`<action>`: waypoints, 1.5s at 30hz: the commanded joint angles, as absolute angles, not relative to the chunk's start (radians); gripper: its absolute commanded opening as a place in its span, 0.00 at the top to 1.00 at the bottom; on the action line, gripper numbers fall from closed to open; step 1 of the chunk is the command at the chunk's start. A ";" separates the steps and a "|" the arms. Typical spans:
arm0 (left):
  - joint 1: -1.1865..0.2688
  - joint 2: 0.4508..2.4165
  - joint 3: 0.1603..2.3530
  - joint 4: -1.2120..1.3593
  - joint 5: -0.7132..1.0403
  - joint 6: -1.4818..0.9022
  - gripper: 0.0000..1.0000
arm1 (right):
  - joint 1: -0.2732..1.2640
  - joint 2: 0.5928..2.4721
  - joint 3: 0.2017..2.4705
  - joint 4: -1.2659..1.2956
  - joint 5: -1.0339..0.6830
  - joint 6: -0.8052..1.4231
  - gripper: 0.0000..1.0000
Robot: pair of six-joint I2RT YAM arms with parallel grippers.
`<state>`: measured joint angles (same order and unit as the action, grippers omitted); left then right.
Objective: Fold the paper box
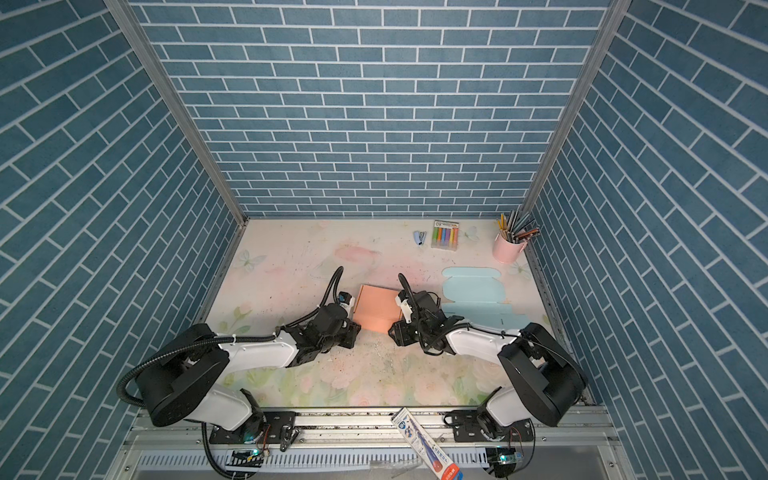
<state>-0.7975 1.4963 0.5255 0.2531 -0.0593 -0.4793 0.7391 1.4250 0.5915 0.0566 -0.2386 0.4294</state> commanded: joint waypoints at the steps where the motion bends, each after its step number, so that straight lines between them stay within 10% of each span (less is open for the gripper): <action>1: -0.782 1.512 0.557 0.258 -0.069 -0.464 0.64 | 0.736 1.361 0.625 -0.044 -0.174 0.392 0.40; 25: -0.757 1.642 0.659 0.247 -0.025 -0.437 0.66 | 0.554 1.794 1.100 -0.163 -0.229 0.124 0.37; 45: -0.621 1.299 0.596 0.076 0.124 -0.384 0.55 | 0.506 1.592 0.934 -0.054 -0.286 0.244 0.35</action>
